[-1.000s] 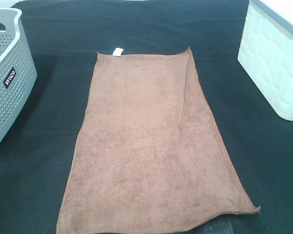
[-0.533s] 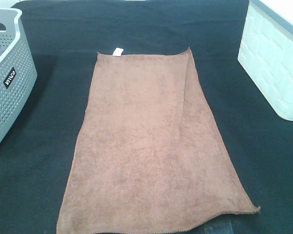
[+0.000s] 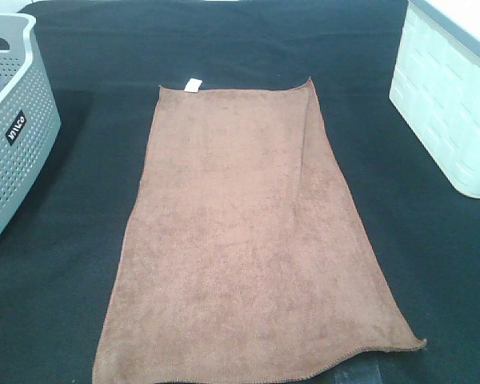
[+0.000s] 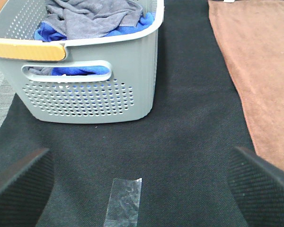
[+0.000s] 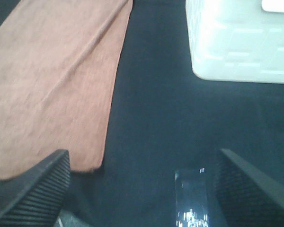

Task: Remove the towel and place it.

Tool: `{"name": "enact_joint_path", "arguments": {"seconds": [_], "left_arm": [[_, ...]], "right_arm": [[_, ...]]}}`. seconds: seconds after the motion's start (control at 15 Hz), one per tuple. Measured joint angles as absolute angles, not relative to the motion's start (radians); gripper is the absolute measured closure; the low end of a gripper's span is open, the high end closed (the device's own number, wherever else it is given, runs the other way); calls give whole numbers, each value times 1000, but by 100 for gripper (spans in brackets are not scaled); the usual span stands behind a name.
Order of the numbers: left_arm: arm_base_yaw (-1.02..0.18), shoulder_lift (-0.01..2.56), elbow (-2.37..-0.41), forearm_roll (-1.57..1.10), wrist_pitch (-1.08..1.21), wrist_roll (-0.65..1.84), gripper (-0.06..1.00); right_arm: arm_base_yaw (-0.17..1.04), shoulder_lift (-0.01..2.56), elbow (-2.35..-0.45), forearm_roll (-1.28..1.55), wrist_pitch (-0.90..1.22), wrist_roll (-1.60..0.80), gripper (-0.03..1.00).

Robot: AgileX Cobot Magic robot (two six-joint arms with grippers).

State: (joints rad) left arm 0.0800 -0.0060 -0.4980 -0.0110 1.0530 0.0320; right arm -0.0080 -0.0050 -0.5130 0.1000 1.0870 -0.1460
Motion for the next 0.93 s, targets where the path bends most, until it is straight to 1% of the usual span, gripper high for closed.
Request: {"name": "enact_joint_path", "arguments": {"seconds": [0.93], "left_arm": [[80, -6, -498, -14, 1050, -9, 1]], "right_arm": [[-8, -5, -504, 105, 1063, -146, 21]]}}
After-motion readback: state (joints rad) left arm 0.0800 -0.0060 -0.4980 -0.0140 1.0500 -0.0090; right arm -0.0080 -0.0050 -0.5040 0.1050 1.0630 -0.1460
